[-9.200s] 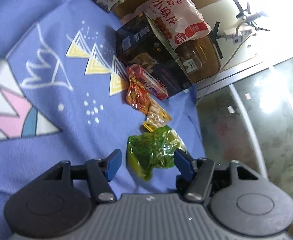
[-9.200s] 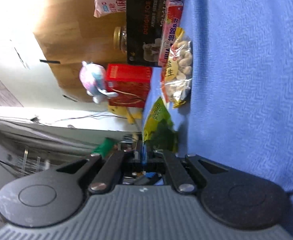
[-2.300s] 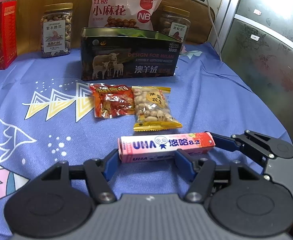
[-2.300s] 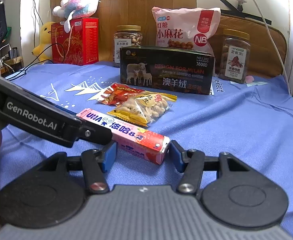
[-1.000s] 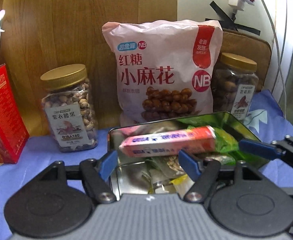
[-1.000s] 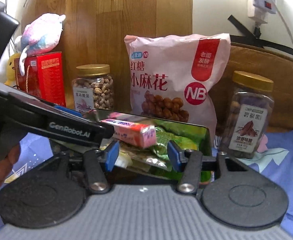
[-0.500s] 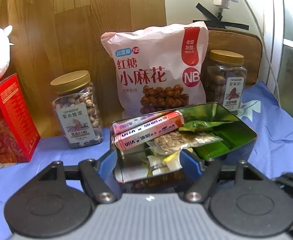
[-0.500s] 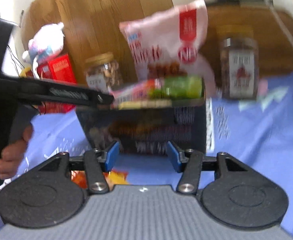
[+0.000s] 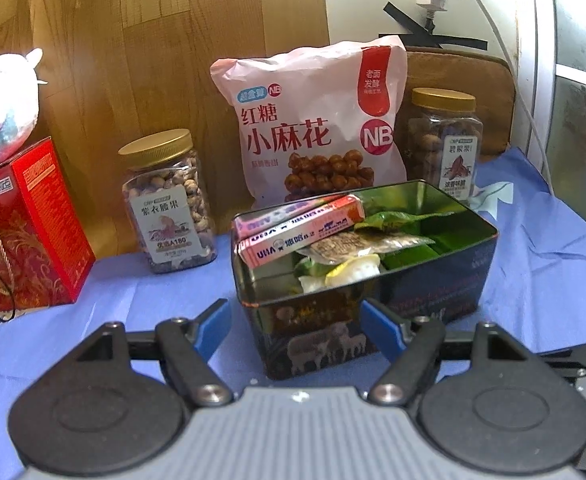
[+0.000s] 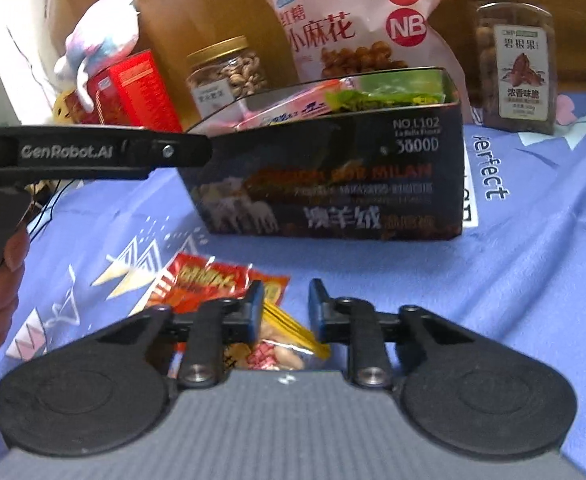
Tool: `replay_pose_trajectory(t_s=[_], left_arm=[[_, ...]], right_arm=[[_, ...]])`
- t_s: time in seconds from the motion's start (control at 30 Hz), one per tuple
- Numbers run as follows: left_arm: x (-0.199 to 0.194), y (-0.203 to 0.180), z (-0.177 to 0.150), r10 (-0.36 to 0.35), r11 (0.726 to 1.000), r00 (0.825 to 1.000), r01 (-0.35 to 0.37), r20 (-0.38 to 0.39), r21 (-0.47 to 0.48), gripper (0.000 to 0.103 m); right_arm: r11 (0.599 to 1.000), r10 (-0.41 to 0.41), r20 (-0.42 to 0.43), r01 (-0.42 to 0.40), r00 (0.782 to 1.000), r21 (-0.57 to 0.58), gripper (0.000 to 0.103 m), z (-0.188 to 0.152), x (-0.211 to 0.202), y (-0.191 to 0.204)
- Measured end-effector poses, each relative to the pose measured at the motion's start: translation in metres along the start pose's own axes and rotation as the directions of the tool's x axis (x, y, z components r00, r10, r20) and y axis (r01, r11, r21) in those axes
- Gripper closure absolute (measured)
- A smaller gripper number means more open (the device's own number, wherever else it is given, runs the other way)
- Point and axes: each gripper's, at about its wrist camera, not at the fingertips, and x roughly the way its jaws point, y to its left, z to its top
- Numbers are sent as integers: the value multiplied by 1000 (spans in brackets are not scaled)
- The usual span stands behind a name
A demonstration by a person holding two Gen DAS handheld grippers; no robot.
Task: Organize snacks
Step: 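Reach the left tool to the yellow peanut bag and grasp it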
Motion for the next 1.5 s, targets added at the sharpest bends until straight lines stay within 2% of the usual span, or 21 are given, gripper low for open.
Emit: replay_pose_trajectory(t_s=[0.5,0.77,0.87,0.97,1.1,1.17,1.27,1.33,1.43,1.5], left_arm=[[-21,-6,-34,-39,999,999,39,-31,0,30],[-42,21,-63,-152,980,985,140,-78,-141,30],[-49,35,-76,-217,958,971,192,-104,-215,30],[-55,47,-92,-316,918,940,269,-130,-292,30],[-60,59,-116,-450,839,880,357,-153,-411,30],[-62,62,-124,-515,791,845,403,-144,-461,30],[-62,62,-131,-575,736,808,444,-126,-511,30],[-59,61,-132,-582,726,804,447,-121,-522,30],[-57,57,-130,-568,734,815,440,-113,-517,33],[-56,56,-130,-555,741,824,430,-111,-515,40]], right_arm=[[997,24,7,-25,1000,69,79,-38,-43,7],[975,116,28,-120,993,187,78,-61,-58,8],[945,176,39,-180,984,272,77,-67,-62,1],[916,223,46,-225,974,332,77,-73,-63,-5],[895,246,51,-247,968,372,77,-76,-64,-8],[886,257,50,-256,965,386,77,-76,-64,-10],[875,275,48,-270,960,403,77,-77,-63,-10],[869,289,42,-281,956,407,77,-77,-60,-8],[868,300,37,-288,953,404,77,-78,-59,-2],[864,314,30,-299,949,404,77,-79,-59,-1]])
